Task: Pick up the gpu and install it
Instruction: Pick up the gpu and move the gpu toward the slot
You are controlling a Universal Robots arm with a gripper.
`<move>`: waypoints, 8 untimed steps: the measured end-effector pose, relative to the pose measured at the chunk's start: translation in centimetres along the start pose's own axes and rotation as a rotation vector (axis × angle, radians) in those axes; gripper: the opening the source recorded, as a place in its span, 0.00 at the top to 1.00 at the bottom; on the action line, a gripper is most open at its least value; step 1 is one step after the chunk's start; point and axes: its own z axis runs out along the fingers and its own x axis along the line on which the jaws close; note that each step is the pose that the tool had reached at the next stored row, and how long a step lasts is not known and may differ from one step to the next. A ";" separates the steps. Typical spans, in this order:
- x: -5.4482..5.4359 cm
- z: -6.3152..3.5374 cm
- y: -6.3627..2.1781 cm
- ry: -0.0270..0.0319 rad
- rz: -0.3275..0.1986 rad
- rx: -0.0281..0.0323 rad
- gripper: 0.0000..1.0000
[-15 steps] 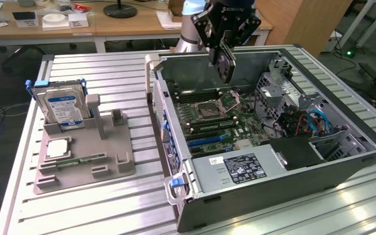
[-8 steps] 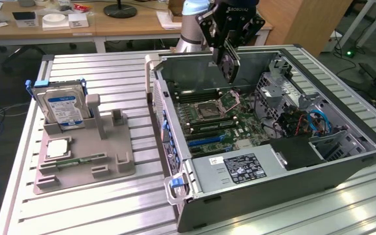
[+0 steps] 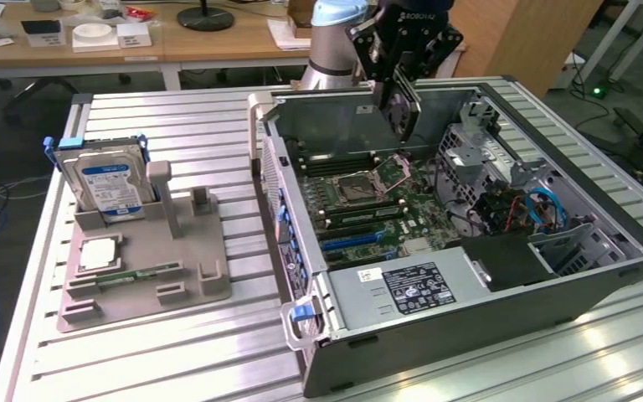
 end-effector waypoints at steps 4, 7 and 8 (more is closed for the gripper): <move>-0.6 0.02 0.01 -0.0001 0.000 -0.0002 0.72; -1.1 0.02 0.02 -0.0001 0.000 -0.0001 0.72; -1.3 0.03 0.03 -0.0001 0.000 -0.0002 0.72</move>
